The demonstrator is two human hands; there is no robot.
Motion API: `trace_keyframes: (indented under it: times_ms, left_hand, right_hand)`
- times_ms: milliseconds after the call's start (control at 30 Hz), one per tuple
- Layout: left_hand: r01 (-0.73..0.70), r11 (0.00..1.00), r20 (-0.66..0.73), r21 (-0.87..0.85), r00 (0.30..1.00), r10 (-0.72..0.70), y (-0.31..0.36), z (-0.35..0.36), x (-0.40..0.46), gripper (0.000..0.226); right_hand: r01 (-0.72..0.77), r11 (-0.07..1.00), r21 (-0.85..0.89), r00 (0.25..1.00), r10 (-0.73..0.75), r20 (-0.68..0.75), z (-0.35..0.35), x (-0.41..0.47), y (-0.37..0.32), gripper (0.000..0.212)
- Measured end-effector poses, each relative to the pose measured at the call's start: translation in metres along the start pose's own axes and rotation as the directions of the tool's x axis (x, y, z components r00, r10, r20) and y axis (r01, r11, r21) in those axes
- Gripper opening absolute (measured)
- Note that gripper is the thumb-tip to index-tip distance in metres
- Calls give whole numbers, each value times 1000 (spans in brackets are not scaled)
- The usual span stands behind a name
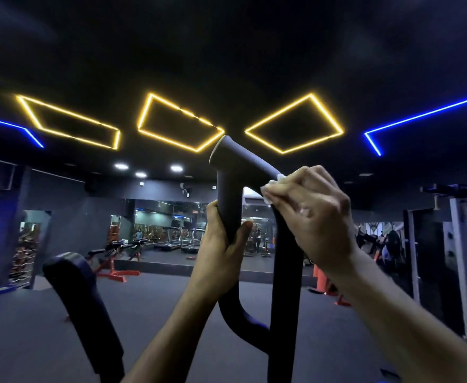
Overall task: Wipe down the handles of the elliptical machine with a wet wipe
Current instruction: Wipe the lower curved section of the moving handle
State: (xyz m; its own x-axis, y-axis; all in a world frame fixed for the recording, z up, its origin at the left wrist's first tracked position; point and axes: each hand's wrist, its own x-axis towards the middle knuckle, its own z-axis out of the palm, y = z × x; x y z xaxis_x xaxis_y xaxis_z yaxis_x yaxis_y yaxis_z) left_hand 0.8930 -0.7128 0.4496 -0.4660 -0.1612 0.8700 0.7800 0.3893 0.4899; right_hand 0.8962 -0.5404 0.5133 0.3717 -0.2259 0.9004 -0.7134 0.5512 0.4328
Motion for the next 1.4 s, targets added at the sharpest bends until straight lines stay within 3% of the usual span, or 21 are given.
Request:
trace_keyframes:
  times_ms: [67, 133, 300, 467, 633, 800, 1000, 1167, 1233, 1333, 1367, 1400]
  left_hand:
    - [-2, 1000, -6, 1, 1000, 2, 0, 0, -1, 33]
    - [0, 1000, -12, 0, 1000, 0, -1, 1, -1, 33]
    - [25, 1000, -19, 6, 1000, -25, 0, 2, 0, 37]
    - [8, 1000, -15, -11, 1000, -8, 1, 1, 0, 35]
    - [-10, 1000, -38, -3, 999, 10, 0, 3, 0, 35]
    - [-40, 999, -79, 31, 996, 42, -5, 8, -1, 37]
    - [-120, 982, -202, 146, 968, 148, -7, 20, -13, 64]
    - [-211, 932, -291, 296, 909, 299, -17, 33, -19, 78]
    - [-237, 911, -302, 336, 890, 343, -22, 36, -21, 77]
    - [-274, 897, -320, 347, 864, 388, -24, 38, -21, 71]
    - [-288, 891, -325, 350, 855, 404, -24, 38, -21, 69]
    - [-297, 886, -322, 355, 851, 414, -25, 38, -20, 68]
  right_hand:
    - [126, 992, -13, 989, -124, 76, -1, -10, 2, 10]
    - [157, 988, 0, 982, -157, 105, -10, -20, 10, 11]
    - [-116, 992, 40, 991, 118, -62, -6, -19, 7, 11]
    - [48, 999, 16, 998, -49, 27, -11, -43, 7, 9]
    - [-181, 981, 70, 975, 188, -118, -7, -43, 2, 8]
    - [-56, 998, 34, 998, 57, -31, -10, -61, 3, 10]
    - [-366, 903, 224, 896, 408, -178, -1, -60, -7, 7]
    - [-301, 936, 181, 938, 325, -118, -6, -97, -4, 7]
    - [-412, 859, 304, 881, 461, -107, -6, -102, -4, 11]
    - [-553, 649, 522, 701, 701, -130, 3, -88, -9, 14]
    - [-556, 642, 528, 684, 715, -149, 6, -84, -10, 13]
    - [-541, 684, 490, 711, 683, -166, 7, -85, -12, 12]
